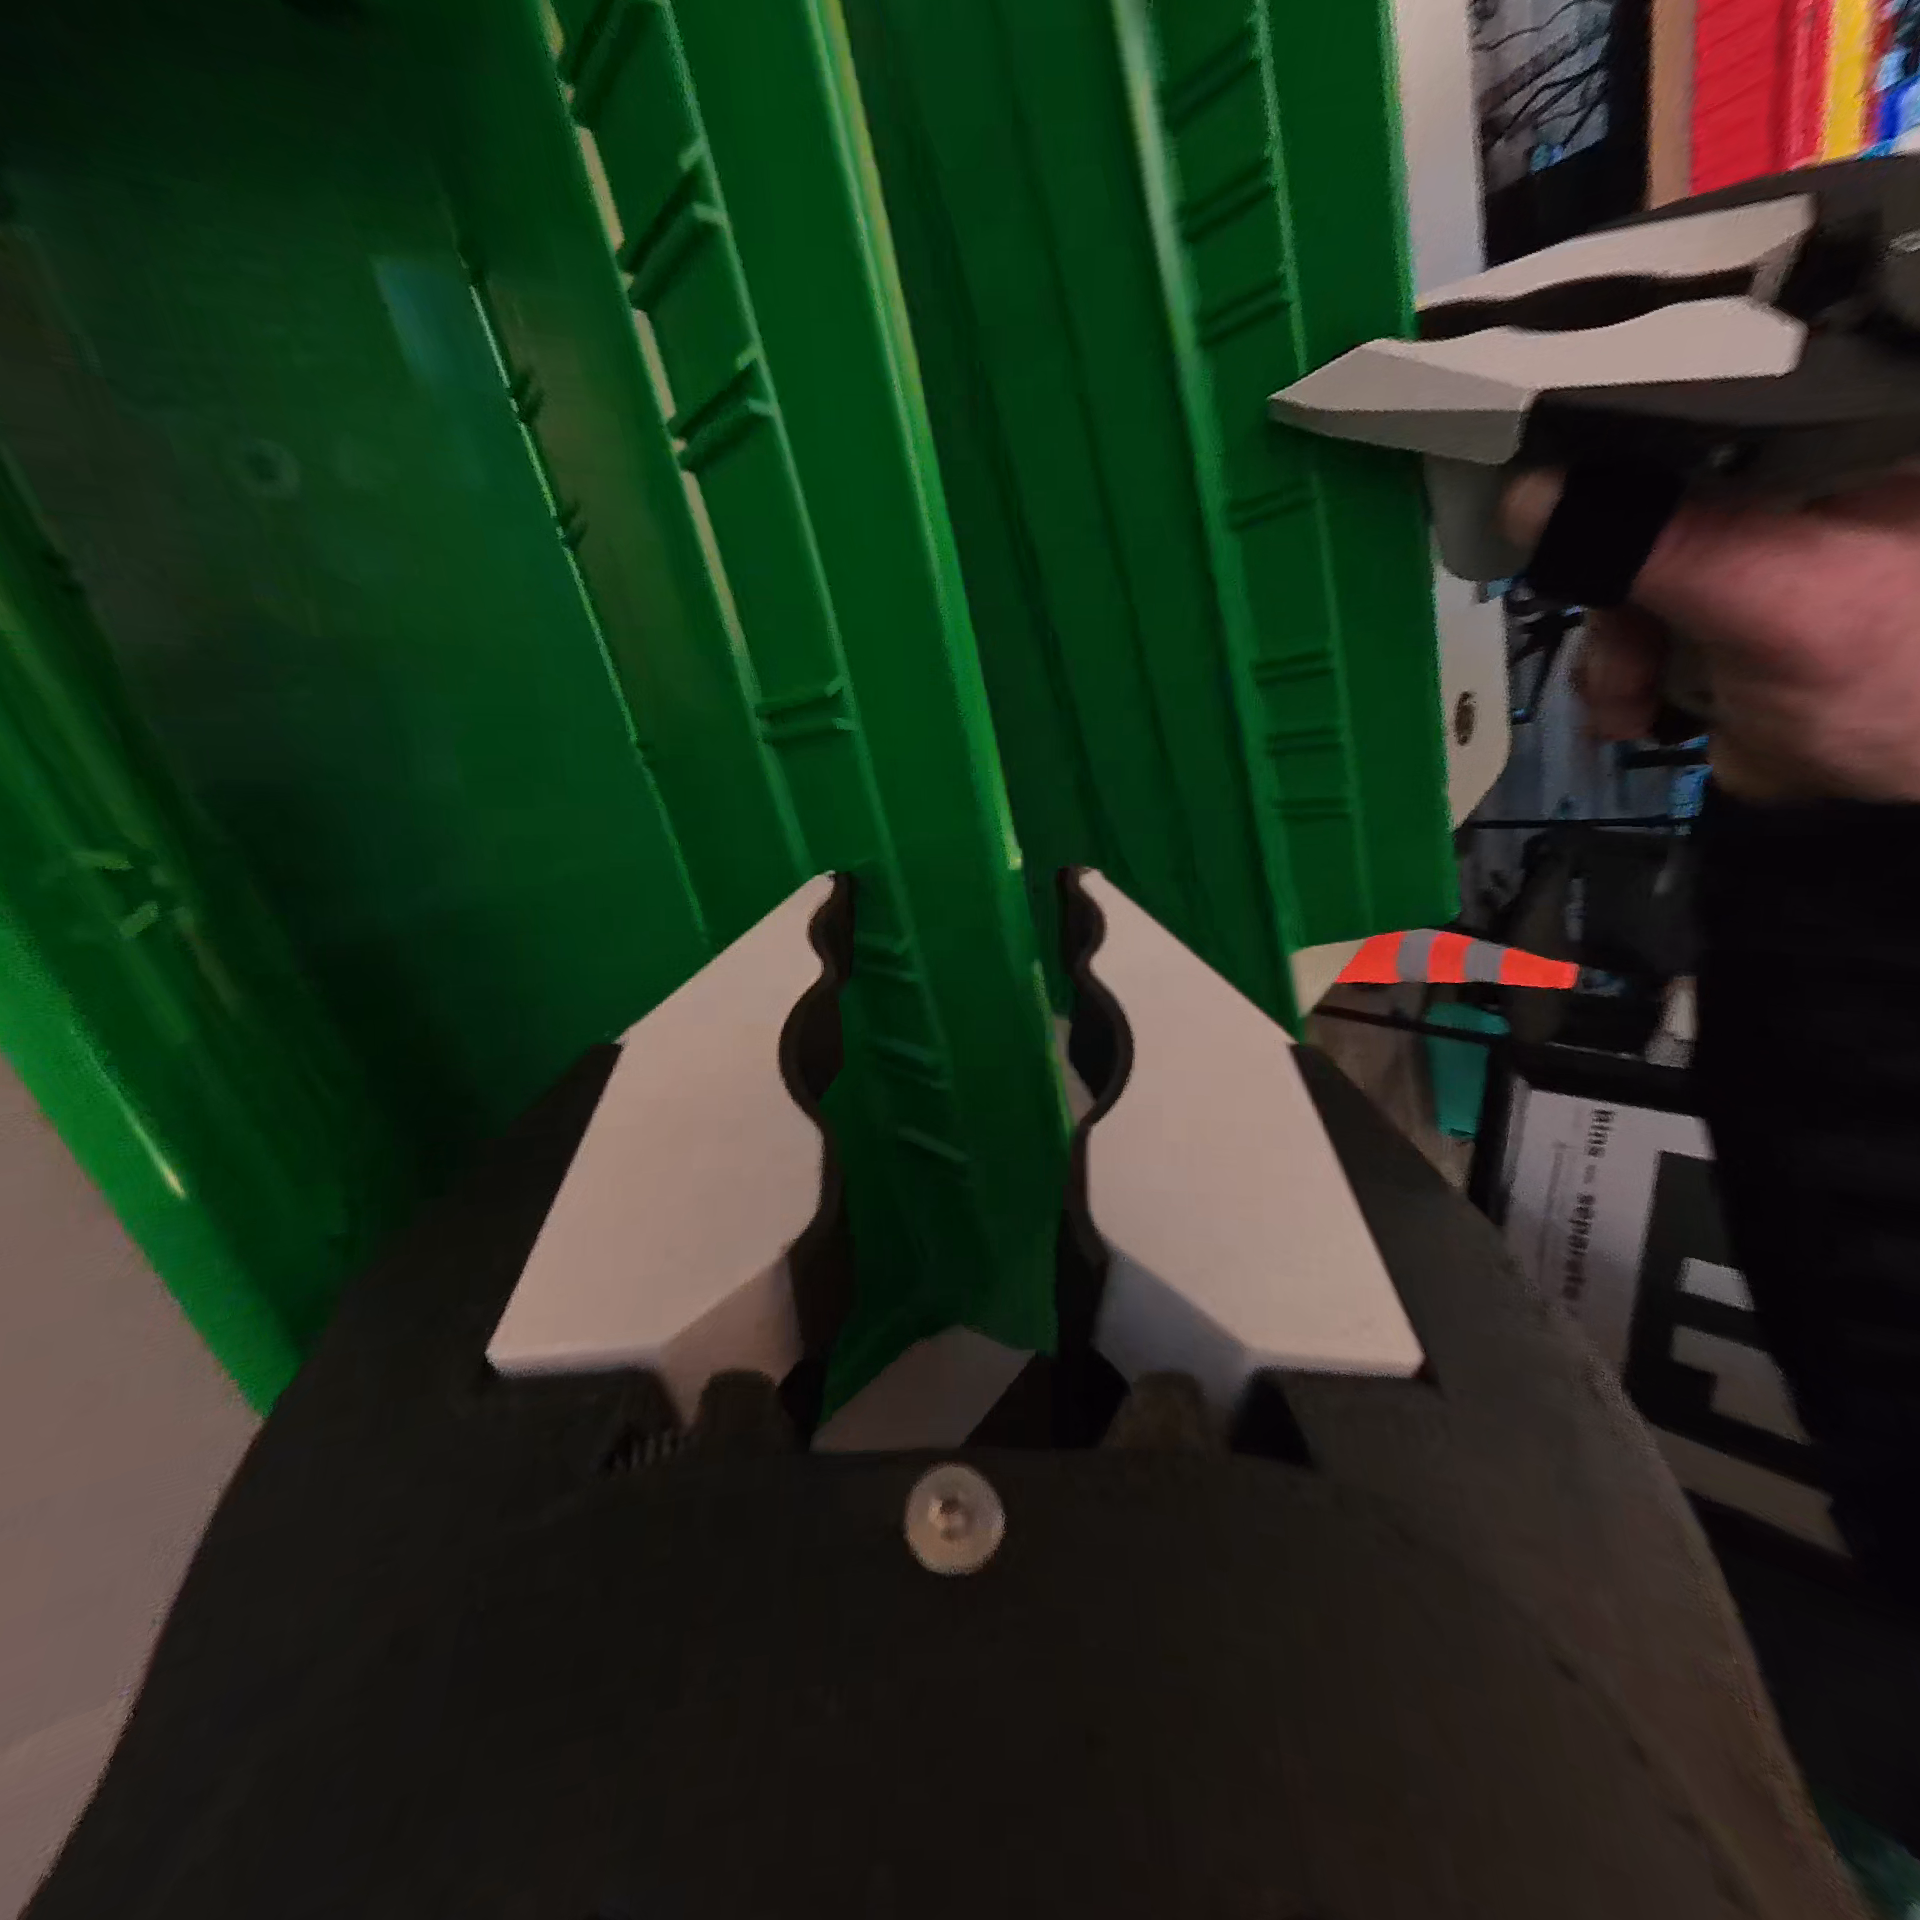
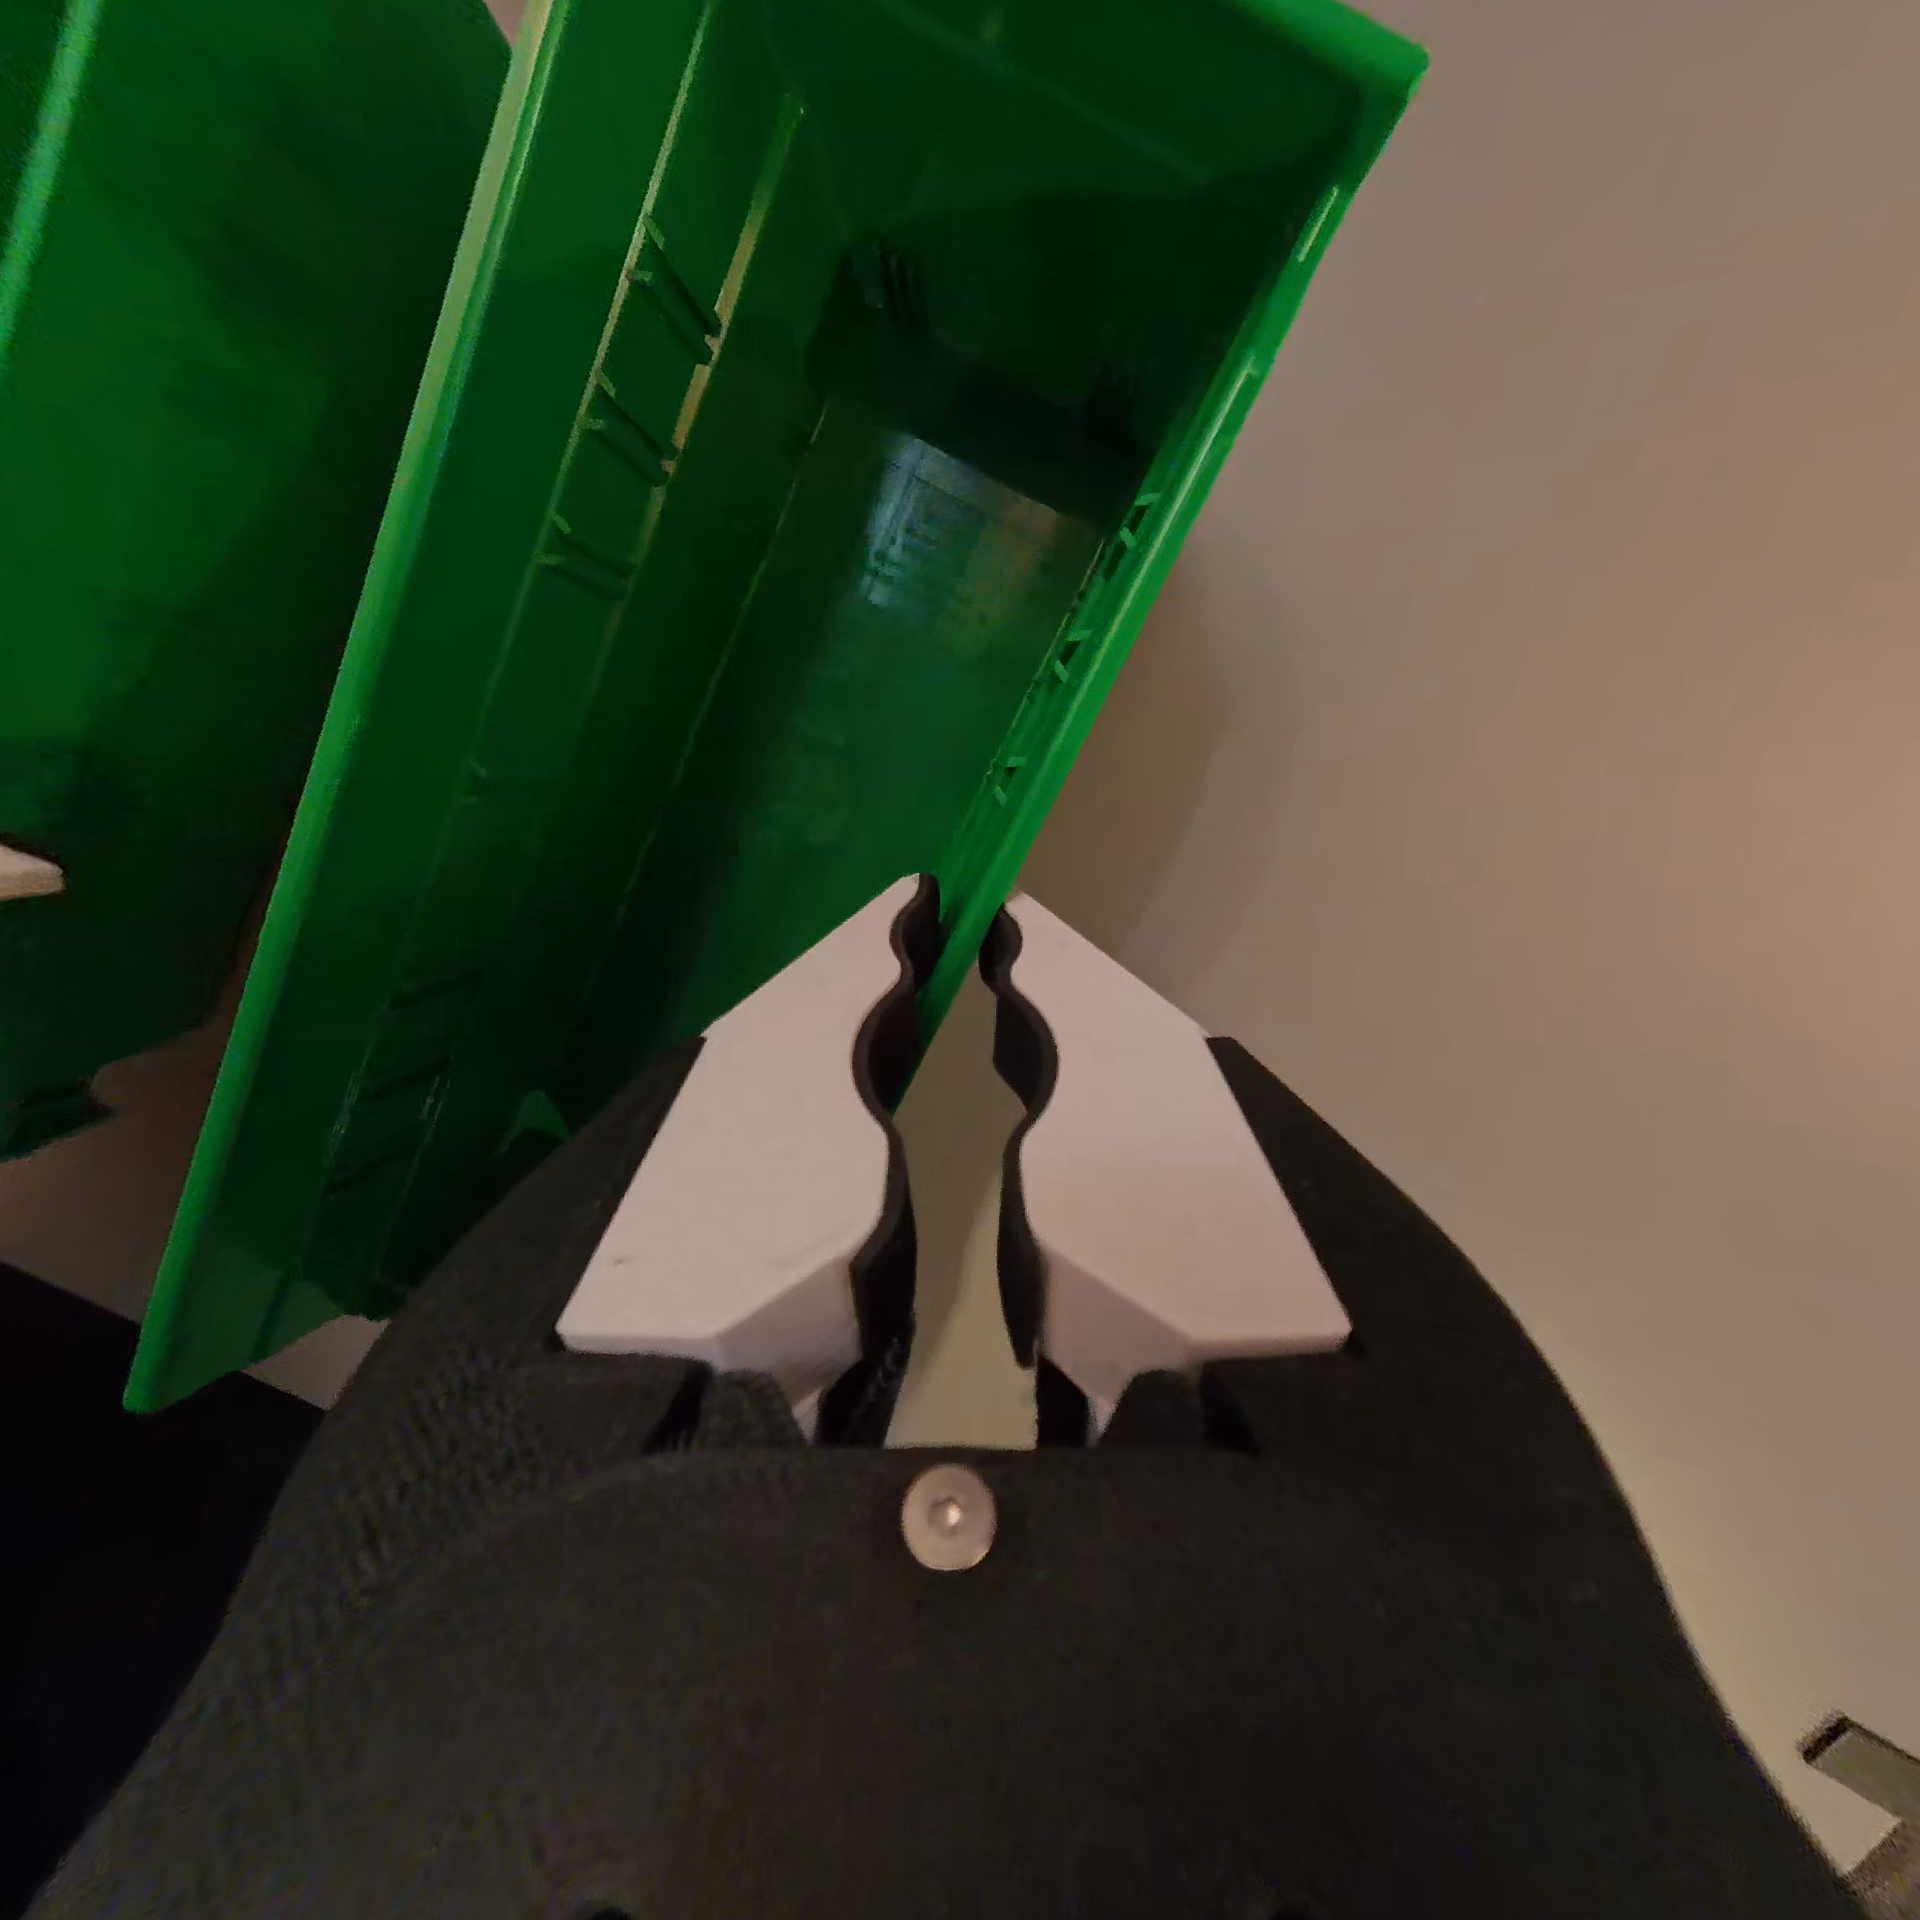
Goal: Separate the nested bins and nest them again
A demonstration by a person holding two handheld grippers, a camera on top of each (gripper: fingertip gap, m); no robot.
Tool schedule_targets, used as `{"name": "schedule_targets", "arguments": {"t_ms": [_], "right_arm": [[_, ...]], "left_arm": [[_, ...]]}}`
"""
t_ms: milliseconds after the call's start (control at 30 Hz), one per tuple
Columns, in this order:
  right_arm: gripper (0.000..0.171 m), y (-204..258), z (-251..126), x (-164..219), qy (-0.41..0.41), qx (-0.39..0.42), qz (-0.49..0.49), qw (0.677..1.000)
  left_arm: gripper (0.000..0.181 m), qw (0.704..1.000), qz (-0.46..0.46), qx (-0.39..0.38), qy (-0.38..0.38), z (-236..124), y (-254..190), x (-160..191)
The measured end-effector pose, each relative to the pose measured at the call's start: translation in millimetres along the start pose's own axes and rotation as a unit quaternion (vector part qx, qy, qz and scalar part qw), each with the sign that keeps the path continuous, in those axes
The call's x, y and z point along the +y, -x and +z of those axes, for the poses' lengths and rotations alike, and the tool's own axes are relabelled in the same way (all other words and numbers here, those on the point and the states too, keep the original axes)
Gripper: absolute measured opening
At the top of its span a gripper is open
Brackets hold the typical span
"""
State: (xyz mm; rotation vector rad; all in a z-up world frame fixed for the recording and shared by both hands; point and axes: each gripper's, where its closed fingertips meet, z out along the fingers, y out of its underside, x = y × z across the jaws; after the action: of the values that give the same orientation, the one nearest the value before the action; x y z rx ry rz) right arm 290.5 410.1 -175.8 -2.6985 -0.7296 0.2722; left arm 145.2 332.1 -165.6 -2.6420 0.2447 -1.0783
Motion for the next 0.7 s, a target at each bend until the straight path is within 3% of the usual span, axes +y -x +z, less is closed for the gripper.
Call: {"name": "schedule_targets", "arguments": {"t_ms": [67,167,300,367,433,533,700], "right_arm": [[0.005,1.1,0.5,-1.3,0.002,-0.001,-0.005,1.000],[0.007,1.3,-0.7,-3.7,-0.010,-0.005,0.005,1.000],[0.020,1.9,-4.3,-3.6,-0.021,-0.015,0.022,0.999],[0.021,3.3,-1.6,-0.5,-0.016,-0.025,0.026,0.999],[0.019,5.5,-0.5,-0.5,-0.016,-0.041,0.035,0.998],[0.016,4.8,-0.1,0.0,-0.013,-0.041,0.035,0.998],[0.009,6.6,-0.8,0.0,-0.020,-0.043,0.046,0.998]], "left_arm": [[0.059,0.999,-0.022,0.033,-0.006,-0.3,-12.0,-2.3],[0.062,0.999,0.026,0.028,-0.032,-19.2,-18.4,-11.1],[0.054,0.982,0.140,-0.068,-0.102,-70.1,6.1,-38.4],[0.056,0.964,0.189,-0.153,-0.104,-85.8,40.4,-40.6],[0.066,0.967,0.169,-0.177,-0.077,-85.1,66.8,-29.2],[0.077,0.985,0.099,-0.142,-0.011,-63.5,78.9,1.6],[0.060,0.997,-0.012,-0.076,-0.004,-40.7,64.8,24.5]]}}
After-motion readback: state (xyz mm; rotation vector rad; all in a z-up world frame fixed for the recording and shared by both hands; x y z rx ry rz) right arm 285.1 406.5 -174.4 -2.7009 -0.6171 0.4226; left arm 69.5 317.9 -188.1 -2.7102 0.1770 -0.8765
